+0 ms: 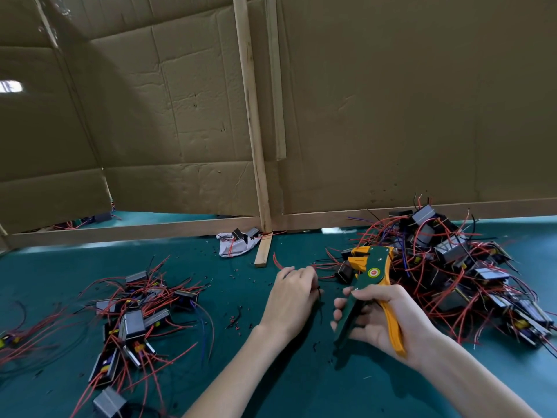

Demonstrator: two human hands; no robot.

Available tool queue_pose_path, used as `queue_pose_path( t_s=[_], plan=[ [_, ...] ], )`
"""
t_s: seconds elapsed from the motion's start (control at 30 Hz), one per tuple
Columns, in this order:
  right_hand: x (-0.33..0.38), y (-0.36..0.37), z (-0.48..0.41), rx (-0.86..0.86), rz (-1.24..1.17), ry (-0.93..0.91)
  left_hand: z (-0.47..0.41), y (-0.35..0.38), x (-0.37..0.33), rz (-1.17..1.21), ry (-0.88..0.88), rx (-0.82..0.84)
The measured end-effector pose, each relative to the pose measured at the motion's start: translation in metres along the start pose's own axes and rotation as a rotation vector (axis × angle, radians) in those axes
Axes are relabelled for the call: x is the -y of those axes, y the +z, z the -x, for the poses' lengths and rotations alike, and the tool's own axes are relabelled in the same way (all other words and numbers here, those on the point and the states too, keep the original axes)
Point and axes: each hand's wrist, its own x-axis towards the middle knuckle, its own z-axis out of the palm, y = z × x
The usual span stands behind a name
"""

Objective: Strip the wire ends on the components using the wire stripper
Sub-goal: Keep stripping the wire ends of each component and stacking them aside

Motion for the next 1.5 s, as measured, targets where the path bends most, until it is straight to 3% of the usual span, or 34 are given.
queue_pose_path(
  t_s=[0.23, 0.57, 0.67, 0.9, 1.13, 1.5],
  plan=[
    [0.000, 0.002, 0.002, 0.034, 0.009, -0.006, -0.004, -0.011, 0.002, 0.510, -0.332, -0.151],
    [-0.001, 0.011, 0.012, 0.154, 0.109, -0.061, -0.021, -0.062, -0.001, 0.969, -0.391, -0.336],
    [0.000, 0.012, 0.014, 0.209, 0.144, -0.088, -0.022, -0.083, -0.003, 0.961, -0.351, -0.288],
    [0.004, 0.014, 0.023, 0.337, 0.258, -0.095, -0.021, -0.119, -0.008, 0.891, -0.238, 0.007],
    [0.003, 0.016, 0.026, 0.484, 0.350, -0.095, -0.021, -0.127, -0.017, 0.866, -0.199, 0.093],
    [-0.003, 0.015, 0.021, 0.456, 0.423, -0.087, -0.019, -0.136, -0.019, 0.836, -0.185, 0.192]
  ],
)
